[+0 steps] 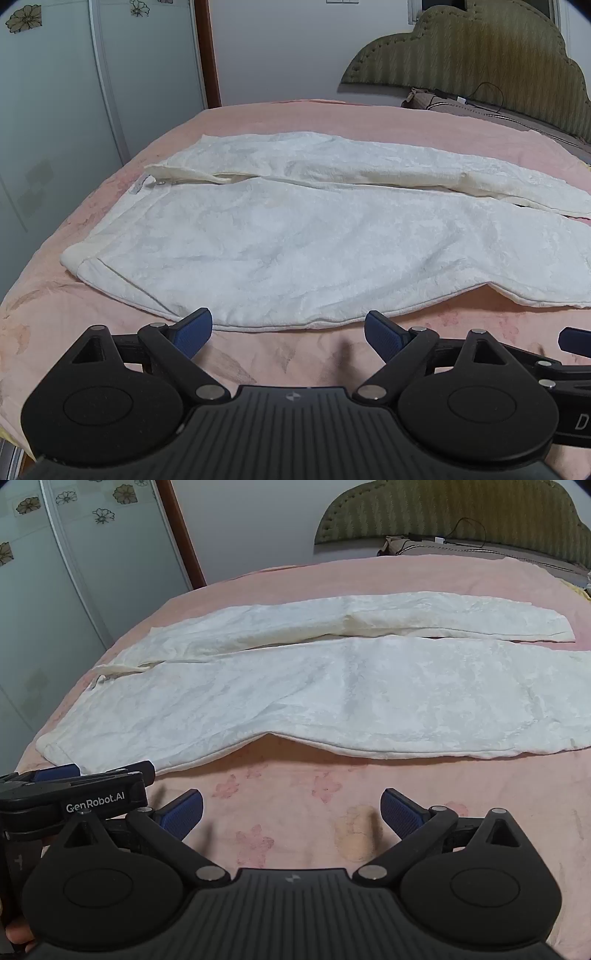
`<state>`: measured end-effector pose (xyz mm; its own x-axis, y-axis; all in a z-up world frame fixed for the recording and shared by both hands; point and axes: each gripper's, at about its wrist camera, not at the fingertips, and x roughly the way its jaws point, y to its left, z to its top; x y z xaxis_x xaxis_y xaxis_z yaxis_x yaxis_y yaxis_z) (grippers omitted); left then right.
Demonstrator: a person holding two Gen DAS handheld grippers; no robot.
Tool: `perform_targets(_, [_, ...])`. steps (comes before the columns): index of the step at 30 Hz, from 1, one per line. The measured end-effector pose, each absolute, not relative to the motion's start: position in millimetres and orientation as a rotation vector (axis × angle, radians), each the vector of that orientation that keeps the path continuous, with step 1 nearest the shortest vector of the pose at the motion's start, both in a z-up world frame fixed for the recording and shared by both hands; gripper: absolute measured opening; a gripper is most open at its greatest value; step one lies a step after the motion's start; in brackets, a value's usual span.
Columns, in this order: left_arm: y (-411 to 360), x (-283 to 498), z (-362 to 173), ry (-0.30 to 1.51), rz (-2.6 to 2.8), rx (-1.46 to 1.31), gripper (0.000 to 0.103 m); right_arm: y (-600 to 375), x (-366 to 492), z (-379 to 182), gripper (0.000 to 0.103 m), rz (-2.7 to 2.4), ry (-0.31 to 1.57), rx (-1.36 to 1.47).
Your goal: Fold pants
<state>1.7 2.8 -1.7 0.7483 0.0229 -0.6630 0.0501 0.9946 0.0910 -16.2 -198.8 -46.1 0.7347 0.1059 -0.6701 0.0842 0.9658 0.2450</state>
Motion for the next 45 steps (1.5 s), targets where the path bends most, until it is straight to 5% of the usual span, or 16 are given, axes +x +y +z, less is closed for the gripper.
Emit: perform_targets(45, [-0.8,-3.9,-4.7,0.702,-0.04,0.11,0.094,-197.6,-19.2,-45.9,0.103,0.047,0.74,0.272])
